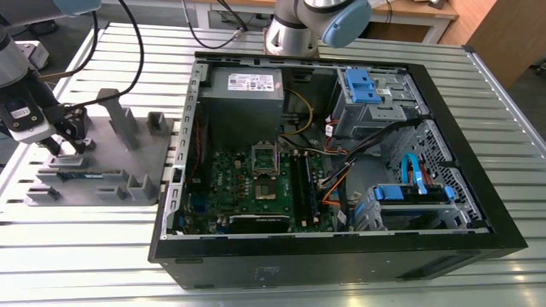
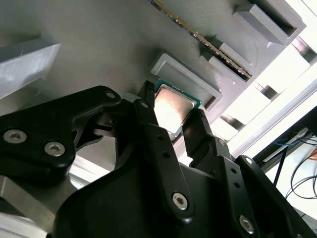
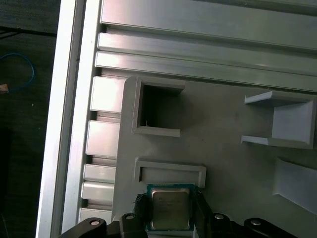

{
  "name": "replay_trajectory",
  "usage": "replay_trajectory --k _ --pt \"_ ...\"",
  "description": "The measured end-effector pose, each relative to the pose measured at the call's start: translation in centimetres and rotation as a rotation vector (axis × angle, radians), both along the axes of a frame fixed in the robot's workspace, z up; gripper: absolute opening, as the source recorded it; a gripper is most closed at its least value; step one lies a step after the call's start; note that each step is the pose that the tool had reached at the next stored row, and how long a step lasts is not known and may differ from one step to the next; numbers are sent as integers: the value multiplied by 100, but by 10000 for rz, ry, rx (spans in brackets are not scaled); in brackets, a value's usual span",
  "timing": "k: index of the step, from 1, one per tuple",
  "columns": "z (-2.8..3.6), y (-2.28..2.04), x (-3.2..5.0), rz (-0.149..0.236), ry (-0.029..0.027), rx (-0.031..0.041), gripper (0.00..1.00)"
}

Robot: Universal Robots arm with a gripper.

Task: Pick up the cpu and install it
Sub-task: 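Pick up the cpu and move it towards the insertion slot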

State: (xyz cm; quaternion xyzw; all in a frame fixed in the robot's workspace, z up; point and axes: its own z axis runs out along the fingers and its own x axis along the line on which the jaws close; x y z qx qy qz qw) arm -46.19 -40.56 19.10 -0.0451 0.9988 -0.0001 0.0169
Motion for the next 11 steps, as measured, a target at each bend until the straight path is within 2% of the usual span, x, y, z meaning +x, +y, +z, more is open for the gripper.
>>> replay_trajectory --k 11 --pt "-59 0 -2 -87 -1 3 47"
